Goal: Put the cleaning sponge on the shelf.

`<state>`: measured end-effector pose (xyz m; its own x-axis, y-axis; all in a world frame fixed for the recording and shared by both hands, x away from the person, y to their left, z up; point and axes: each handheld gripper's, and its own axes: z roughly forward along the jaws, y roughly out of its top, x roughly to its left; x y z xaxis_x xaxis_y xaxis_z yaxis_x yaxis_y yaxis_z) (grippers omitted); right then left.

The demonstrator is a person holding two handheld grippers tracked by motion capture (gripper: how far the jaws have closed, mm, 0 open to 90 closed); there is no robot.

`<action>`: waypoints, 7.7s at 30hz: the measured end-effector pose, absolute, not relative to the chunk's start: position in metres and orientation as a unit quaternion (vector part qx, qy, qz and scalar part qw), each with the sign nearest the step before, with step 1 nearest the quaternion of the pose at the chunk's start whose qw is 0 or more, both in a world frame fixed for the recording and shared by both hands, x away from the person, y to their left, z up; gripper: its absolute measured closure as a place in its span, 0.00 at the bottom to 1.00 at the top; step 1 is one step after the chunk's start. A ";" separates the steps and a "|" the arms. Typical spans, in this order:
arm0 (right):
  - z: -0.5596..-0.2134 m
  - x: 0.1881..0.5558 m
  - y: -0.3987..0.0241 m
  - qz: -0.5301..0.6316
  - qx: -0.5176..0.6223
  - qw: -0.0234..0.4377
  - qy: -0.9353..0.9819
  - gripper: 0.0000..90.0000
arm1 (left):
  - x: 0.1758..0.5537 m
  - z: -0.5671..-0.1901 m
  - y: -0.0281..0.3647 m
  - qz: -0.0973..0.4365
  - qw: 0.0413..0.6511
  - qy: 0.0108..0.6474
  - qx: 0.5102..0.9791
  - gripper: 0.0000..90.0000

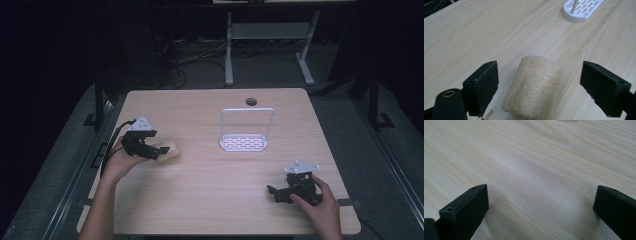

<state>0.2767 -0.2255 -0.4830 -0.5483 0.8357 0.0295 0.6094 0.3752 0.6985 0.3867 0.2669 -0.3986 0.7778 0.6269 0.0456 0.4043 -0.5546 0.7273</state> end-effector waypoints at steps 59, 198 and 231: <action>-0.483 0.277 -0.226 0.338 0.445 0.167 0.812 0.00 | 0.408 -0.449 0.252 0.100 0.303 0.283 0.905 0.23; -0.483 0.277 -0.226 0.338 0.444 0.167 0.813 0.00 | 0.390 -0.418 0.101 0.050 0.386 0.229 0.892 0.26; -0.483 0.277 -0.226 0.338 0.444 0.167 0.813 0.00 | 0.402 -0.420 0.031 0.067 0.391 0.215 0.892 0.26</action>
